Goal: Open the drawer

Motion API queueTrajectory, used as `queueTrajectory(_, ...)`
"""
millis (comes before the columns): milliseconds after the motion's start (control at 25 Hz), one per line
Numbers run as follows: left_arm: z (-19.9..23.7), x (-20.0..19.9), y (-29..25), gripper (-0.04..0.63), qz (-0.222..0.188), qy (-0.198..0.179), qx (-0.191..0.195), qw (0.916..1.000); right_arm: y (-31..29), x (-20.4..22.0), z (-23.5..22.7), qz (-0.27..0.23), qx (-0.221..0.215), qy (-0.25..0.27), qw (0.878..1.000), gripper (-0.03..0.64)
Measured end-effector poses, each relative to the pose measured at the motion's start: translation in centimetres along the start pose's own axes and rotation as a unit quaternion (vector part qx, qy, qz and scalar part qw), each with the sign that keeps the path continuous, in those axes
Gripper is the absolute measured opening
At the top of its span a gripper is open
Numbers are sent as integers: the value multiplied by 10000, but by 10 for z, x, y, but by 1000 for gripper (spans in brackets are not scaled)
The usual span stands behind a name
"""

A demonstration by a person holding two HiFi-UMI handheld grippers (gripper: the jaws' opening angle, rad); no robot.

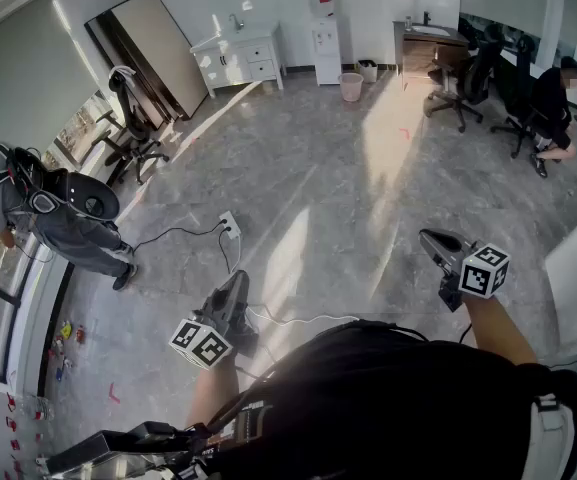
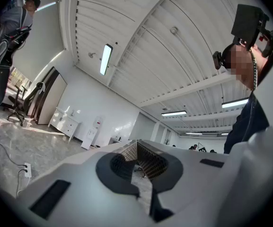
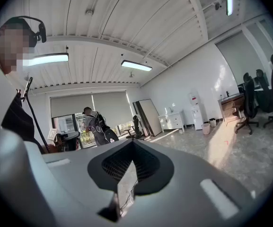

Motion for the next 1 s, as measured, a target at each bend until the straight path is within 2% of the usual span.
queueTrajectory(640, 2, 4, -4, 0, -89, 8, 69, 9999, -3, 5, 2, -125, 29, 56, 9999, 0)
queueTrajectory(1000, -2, 5, -5, 0, -77, 37, 65, 9999, 3, 5, -1, -224, 26, -78, 9997, 2)
Point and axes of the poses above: the fingertips, and each gripper's own axes: y backward along the fingers, z to its left, x out of its underside, the point moved 10 cm from there along y, backward along the fingers, and after that the axes turned 2 degrees about -y, right-handed, at the moved point
